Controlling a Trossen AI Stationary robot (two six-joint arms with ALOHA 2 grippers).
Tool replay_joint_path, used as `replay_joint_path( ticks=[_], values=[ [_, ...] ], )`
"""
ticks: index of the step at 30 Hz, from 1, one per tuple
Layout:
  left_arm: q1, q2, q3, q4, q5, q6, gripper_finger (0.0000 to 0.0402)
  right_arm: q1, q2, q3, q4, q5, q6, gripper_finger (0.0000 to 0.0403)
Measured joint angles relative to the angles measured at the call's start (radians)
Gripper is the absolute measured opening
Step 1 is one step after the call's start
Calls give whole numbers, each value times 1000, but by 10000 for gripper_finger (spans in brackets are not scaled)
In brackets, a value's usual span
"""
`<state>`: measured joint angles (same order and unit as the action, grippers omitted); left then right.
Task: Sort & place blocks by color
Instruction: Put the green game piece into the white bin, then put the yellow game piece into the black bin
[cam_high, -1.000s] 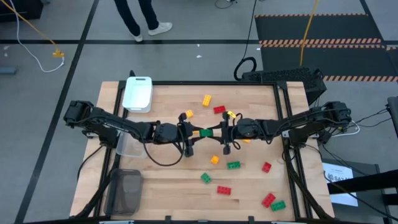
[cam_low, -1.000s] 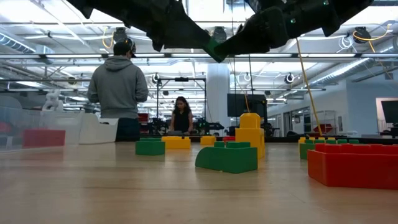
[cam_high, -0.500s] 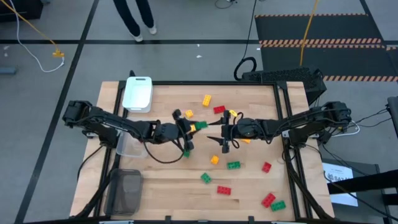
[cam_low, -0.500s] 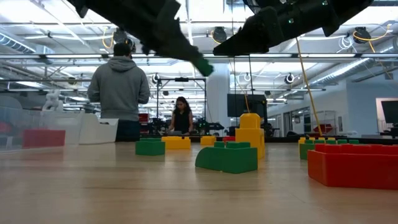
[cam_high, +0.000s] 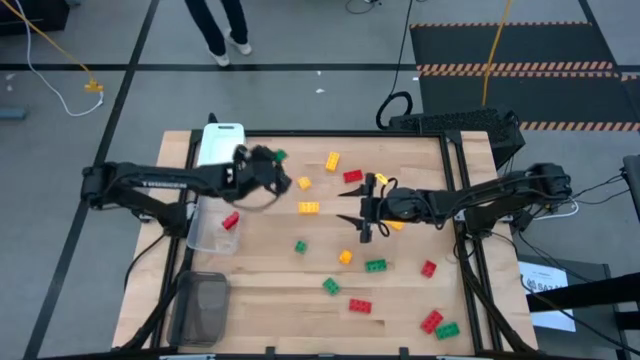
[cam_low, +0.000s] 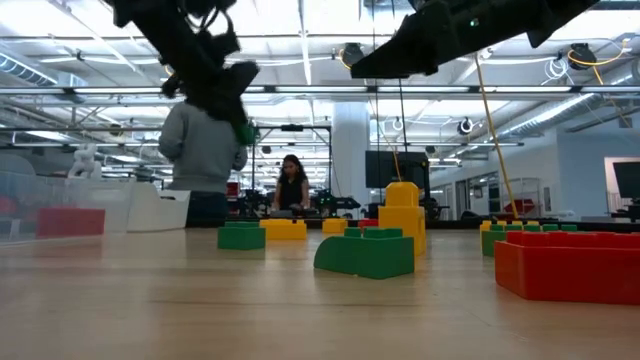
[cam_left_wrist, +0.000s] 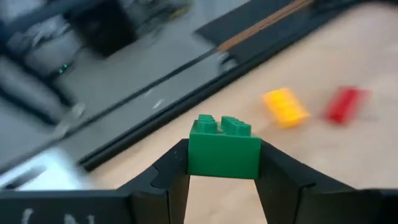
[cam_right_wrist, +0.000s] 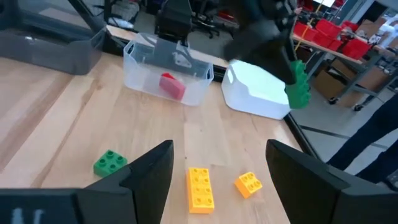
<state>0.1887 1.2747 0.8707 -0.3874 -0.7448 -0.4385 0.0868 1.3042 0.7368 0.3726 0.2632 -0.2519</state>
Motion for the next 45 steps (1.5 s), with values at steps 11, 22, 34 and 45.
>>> replay_joint_path(
  ticks=[11, 22, 34, 45],
  values=[
    [313, -1, 0, -171, 18, -74, 152, 7, -138, 0, -140, -2, 21, 249],
    [449, -1, 0, -369, 38, -147, 164, 7, -231, 0, -246, -2, 57, 249],
    [500, 2, 0, -372, 90, -95, 201, 7, -230, 0, -251, -2, 57, 249],
    [474, 2, 0, -344, 141, -101, 318, 6, -230, 0, -284, -1, 58, 249]
  ],
)
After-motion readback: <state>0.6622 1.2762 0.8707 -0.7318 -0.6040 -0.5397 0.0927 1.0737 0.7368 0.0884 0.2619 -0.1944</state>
